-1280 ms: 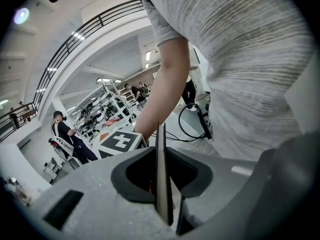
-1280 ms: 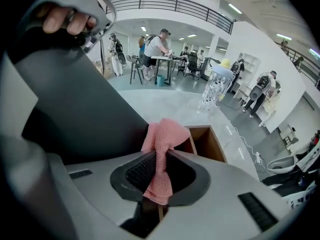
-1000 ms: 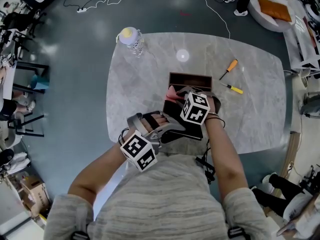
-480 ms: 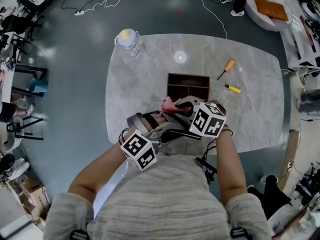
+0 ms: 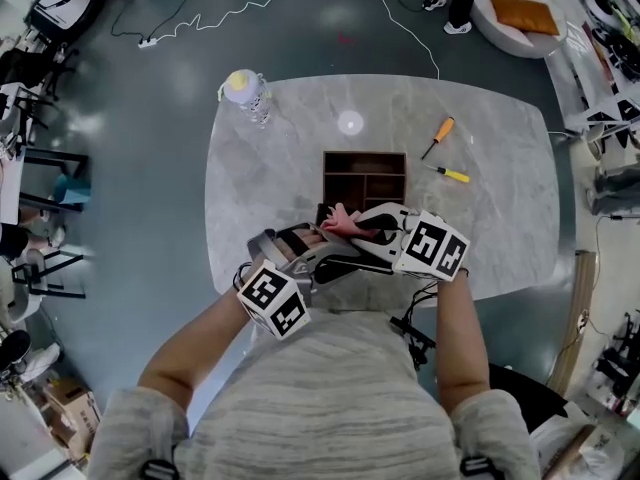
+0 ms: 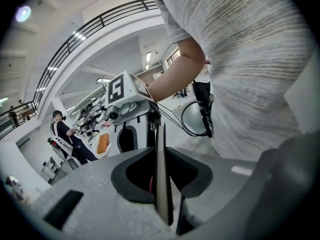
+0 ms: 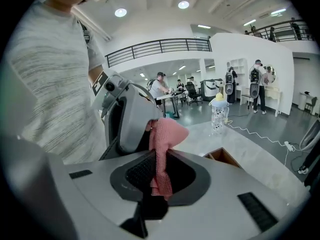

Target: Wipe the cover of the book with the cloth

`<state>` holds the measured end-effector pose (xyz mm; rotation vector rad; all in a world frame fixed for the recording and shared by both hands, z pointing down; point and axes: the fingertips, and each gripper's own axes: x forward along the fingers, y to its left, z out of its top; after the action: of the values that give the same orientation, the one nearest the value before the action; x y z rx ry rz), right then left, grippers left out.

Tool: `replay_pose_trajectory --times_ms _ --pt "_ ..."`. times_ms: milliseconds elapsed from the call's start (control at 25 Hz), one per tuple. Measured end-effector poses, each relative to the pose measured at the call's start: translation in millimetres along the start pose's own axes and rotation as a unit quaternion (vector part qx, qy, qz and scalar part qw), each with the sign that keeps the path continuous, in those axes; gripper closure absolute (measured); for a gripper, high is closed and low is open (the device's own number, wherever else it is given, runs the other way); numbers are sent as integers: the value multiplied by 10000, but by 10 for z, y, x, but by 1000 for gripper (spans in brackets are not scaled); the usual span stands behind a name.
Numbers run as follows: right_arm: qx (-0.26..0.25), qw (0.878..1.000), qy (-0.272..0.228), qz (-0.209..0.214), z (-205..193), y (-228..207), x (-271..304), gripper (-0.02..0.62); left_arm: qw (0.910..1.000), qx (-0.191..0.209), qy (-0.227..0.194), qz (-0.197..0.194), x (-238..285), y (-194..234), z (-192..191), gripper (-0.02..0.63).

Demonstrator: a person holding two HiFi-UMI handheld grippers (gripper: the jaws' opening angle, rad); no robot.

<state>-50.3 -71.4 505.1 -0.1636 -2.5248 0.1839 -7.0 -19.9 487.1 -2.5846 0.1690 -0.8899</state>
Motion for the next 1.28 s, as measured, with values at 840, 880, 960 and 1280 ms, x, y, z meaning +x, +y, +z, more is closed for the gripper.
replay_pose_trajectory --times_ms 840,880,960,1280 --pt "1672 8688 -3350 -3240 82 -672 -1705 535 9845 -1550 -283 774 -183 1361 -63 531" --pt "1659 8667 -3392 -3259 99 -668 -1718 535 9851 -1514 -298 760 -184 1430 -47 531" --pt "1635 8626 -3467 -3300 122 -660 -1739 535 9861 -1455 -304 739 -175 1555 -38 531" --pt "1673 8538 -3535 -3436 50 -660 -1813 535 9885 -1413 -121 519 88 1773 -189 531"
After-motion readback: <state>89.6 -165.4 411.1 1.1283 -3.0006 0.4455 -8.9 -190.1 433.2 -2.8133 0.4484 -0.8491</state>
